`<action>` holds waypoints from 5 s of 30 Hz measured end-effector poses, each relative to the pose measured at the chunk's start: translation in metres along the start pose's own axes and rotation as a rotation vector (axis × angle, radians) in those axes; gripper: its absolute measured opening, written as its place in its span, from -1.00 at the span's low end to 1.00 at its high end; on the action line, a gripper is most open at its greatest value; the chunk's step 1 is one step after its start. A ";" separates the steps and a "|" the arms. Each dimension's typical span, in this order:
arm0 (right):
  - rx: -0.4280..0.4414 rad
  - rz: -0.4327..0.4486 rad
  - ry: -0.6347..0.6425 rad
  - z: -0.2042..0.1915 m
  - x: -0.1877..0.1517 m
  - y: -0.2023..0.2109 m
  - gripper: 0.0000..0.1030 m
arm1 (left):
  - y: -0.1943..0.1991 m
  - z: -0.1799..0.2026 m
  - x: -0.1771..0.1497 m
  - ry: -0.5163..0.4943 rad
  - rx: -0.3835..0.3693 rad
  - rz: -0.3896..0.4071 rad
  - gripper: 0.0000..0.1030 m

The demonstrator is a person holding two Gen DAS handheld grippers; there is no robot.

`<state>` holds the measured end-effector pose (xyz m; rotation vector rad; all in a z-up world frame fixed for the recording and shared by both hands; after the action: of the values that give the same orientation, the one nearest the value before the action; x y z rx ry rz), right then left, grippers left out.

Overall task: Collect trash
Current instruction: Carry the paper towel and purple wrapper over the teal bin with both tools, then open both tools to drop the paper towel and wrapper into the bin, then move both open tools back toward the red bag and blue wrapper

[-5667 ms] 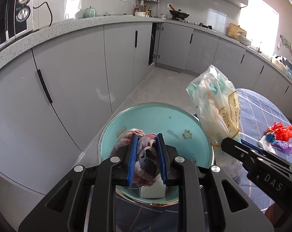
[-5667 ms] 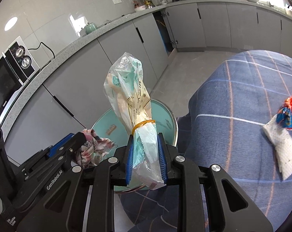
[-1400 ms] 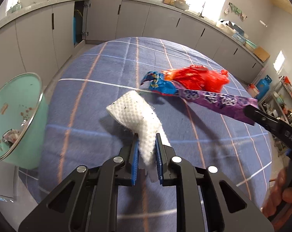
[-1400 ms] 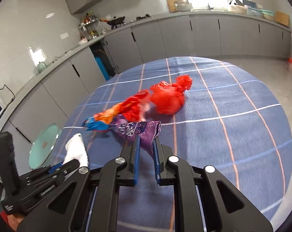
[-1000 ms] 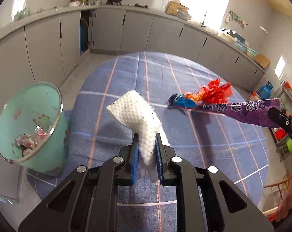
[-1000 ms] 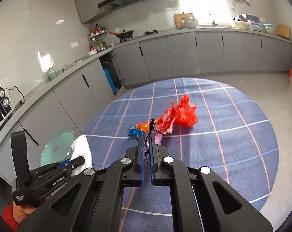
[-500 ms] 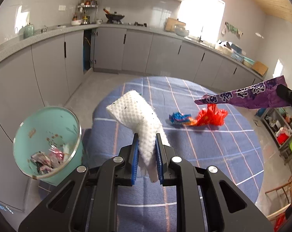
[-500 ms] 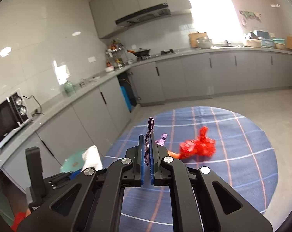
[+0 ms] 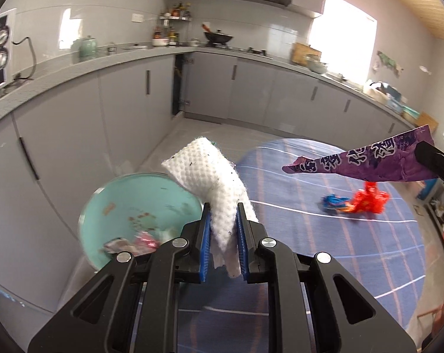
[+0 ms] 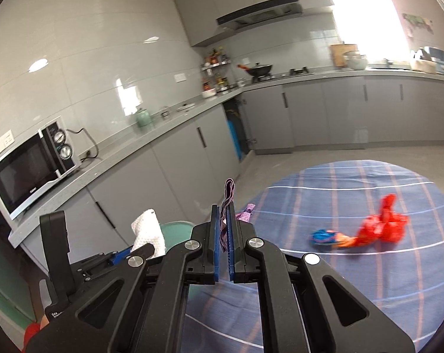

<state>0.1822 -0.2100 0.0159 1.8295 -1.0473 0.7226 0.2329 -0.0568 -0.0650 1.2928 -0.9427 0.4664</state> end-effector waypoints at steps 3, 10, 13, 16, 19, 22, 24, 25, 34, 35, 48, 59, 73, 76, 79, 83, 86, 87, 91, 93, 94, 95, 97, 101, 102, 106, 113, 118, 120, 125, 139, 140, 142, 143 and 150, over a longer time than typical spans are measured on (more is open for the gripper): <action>0.031 -0.021 0.010 -0.017 -0.007 -0.019 -0.89 | 0.001 -0.021 -0.002 0.009 0.033 -0.007 -0.68; 0.088 -0.078 0.028 -0.055 -0.027 -0.058 -0.89 | 0.002 -0.072 -0.011 0.058 0.091 -0.022 -0.68; 0.093 -0.083 0.056 -0.069 -0.034 -0.070 -0.89 | 0.000 -0.088 -0.015 0.081 0.108 -0.027 -0.68; 0.106 -0.102 0.069 -0.080 -0.043 -0.085 -0.89 | -0.006 -0.101 -0.022 0.099 0.115 -0.046 -0.68; 0.117 -0.124 0.074 -0.088 -0.053 -0.100 -0.89 | -0.015 -0.107 -0.029 0.107 0.118 -0.070 -0.68; 0.114 -0.147 0.083 -0.093 -0.063 -0.116 -0.89 | -0.022 -0.112 -0.035 0.110 0.123 -0.091 -0.68; 0.116 -0.164 0.082 -0.096 -0.069 -0.128 -0.89 | -0.028 -0.117 -0.037 0.111 0.128 -0.104 -0.68; 0.116 -0.169 0.084 -0.097 -0.072 -0.131 -0.89 | -0.030 -0.118 -0.039 0.112 0.129 -0.110 -0.68; 0.108 -0.217 0.091 -0.099 -0.093 -0.171 -0.89 | -0.055 -0.126 -0.049 0.116 0.130 -0.163 -0.68; 0.110 -0.225 0.091 -0.098 -0.095 -0.174 -0.89 | -0.058 -0.126 -0.050 0.116 0.130 -0.169 -0.68; 0.086 -0.383 0.075 -0.085 -0.145 -0.226 -0.88 | -0.089 -0.142 -0.071 0.127 0.142 -0.256 -0.68; 0.096 -0.371 0.033 -0.071 -0.135 -0.204 -0.33 | -0.089 -0.138 -0.083 0.117 0.152 -0.289 -0.61; -0.013 -0.196 0.001 -0.031 -0.100 -0.141 -0.31 | -0.082 -0.124 -0.074 0.023 0.258 -0.280 0.28; -0.035 -0.183 -0.027 -0.021 -0.099 -0.134 0.12 | -0.069 -0.127 -0.065 0.002 0.353 -0.243 0.71; -0.065 -0.167 -0.040 -0.010 -0.097 -0.128 0.24 | -0.059 -0.124 -0.056 -0.018 0.387 -0.210 0.78; -0.097 -0.145 -0.060 0.003 -0.092 -0.119 0.40 | -0.049 -0.114 -0.047 -0.024 0.374 -0.175 0.82; -0.132 -0.114 -0.064 0.014 -0.084 -0.110 0.51 | -0.041 -0.103 -0.040 -0.026 0.356 -0.150 0.85; -0.150 -0.105 -0.064 0.019 -0.082 -0.106 0.53 | -0.039 -0.099 -0.038 -0.027 0.351 -0.141 0.85; -0.199 -0.084 -0.089 0.041 -0.075 -0.094 0.55 | -0.030 -0.080 -0.027 -0.047 0.318 -0.104 0.89; -0.213 -0.079 -0.098 0.052 -0.072 -0.088 0.55 | -0.026 -0.070 -0.022 -0.055 0.298 -0.088 0.89; -0.227 -0.070 -0.099 0.058 -0.070 -0.083 0.55 | -0.026 -0.067 -0.021 -0.057 0.291 -0.085 0.89; -0.236 -0.063 -0.100 0.062 -0.069 -0.079 0.55 | -0.026 -0.062 -0.019 -0.060 0.283 -0.082 0.89; -0.255 -0.050 -0.106 0.073 -0.066 -0.070 0.55 | -0.027 -0.049 -0.017 -0.072 0.268 -0.084 0.89; -0.294 -0.035 -0.122 0.092 -0.063 -0.056 0.54 | -0.027 -0.026 -0.013 -0.099 0.247 -0.073 0.89; -0.307 -0.030 -0.130 0.099 -0.062 -0.051 0.54 | -0.027 -0.019 -0.012 -0.104 0.237 -0.070 0.89; -0.332 -0.018 -0.151 0.116 -0.060 -0.038 0.54 | -0.028 0.005 -0.011 -0.128 0.197 -0.068 0.89; -0.378 0.001 -0.174 0.142 -0.056 -0.019 0.54 | -0.034 0.042 -0.012 -0.175 0.157 -0.075 0.89; -0.409 0.009 -0.193 0.161 -0.055 -0.007 0.52 | -0.040 0.061 -0.009 -0.203 0.139 -0.074 0.89; -0.424 0.009 -0.196 0.169 -0.055 -0.004 0.52 | -0.043 0.068 -0.008 -0.214 0.135 -0.074 0.89; -0.446 0.010 -0.213 0.188 -0.054 0.002 0.50 | -0.051 0.087 -0.006 -0.250 0.126 -0.078 0.89; -0.494 -0.008 -0.272 0.243 -0.049 0.012 0.26 | -0.087 0.130 -0.003 -0.245 0.048 -0.122 0.82; -0.495 -0.012 -0.278 0.247 -0.049 0.012 0.22 | -0.091 0.133 -0.003 -0.244 0.032 -0.129 0.76; -0.490 -0.020 -0.292 0.255 -0.048 0.012 0.16 | -0.099 0.140 -0.004 -0.241 0.004 -0.145 0.67; -0.489 -0.021 -0.296 0.258 -0.048 0.012 0.16 | -0.103 0.144 -0.005 -0.236 -0.014 -0.153 0.64; -0.481 -0.028 -0.297 0.274 -0.037 0.007 0.16 | -0.126 0.176 0.002 -0.249 -0.090 -0.170 0.53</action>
<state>0.1737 -0.4439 -0.1322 1.5479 -1.2563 0.1551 0.2725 -0.2561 -0.1403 1.3555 -1.0368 0.1309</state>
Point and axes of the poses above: each gripper's, at about its wrist camera, not at the fingertips, and y roughly against the way its jaws point, z to its right, x to its top, the point moved 9 cm from there along -y, roughly the way its jaws point, and after that the axes turned 10 degrees about -y, right-handed, at the moved point
